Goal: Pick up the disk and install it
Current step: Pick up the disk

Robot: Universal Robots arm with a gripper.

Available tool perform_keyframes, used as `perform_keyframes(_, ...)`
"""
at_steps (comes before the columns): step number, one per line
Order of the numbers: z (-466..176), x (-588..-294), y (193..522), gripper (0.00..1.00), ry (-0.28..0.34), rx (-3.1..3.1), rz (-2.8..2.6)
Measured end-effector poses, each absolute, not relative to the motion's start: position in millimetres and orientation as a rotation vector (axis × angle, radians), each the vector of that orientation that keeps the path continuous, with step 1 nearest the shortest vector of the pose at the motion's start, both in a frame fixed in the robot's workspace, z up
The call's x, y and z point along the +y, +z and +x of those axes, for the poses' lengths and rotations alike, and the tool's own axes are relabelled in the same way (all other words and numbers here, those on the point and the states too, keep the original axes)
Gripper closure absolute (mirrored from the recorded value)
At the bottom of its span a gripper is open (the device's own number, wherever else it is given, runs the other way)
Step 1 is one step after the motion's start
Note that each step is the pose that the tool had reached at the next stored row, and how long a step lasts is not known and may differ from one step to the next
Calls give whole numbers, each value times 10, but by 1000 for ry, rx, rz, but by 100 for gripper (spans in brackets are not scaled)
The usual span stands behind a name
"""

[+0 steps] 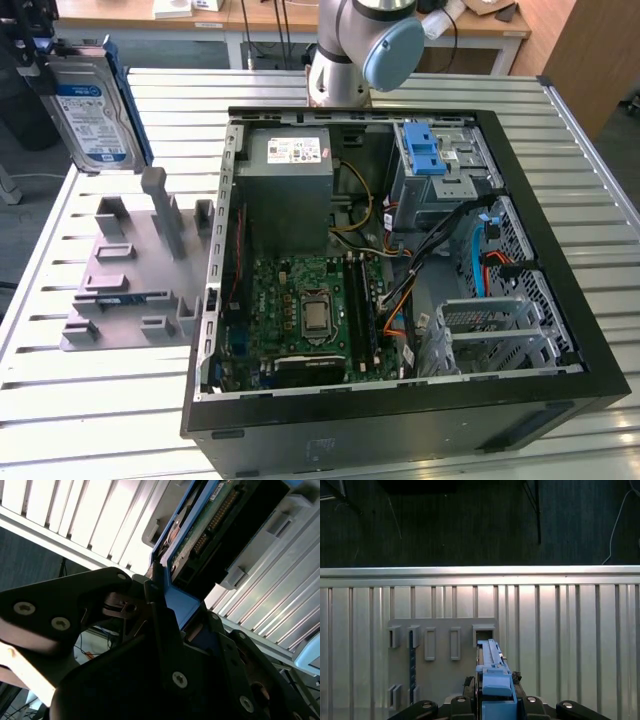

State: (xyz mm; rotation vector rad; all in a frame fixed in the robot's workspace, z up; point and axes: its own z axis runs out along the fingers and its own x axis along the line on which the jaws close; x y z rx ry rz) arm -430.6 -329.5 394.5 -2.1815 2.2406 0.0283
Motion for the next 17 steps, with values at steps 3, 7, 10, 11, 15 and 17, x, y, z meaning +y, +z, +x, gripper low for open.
perform_keyframes(3,-4305,-3295,3974,64,28,2241,-2182)
perform_keyframes(7,-4305,-3295,4012,64,28,2241,-2182)
perform_keyframes(10,-4305,-3295,4041,64,28,2240,-2181)
perform_keyframes(11,-4305,-3295,4052,64,28,2241,-2182)
perform_keyframes(15,-4305,-3295,4094,64,28,2240,-2182)
perform_keyframes(17,-4306,-3295,4113,64,28,2240,-2181)
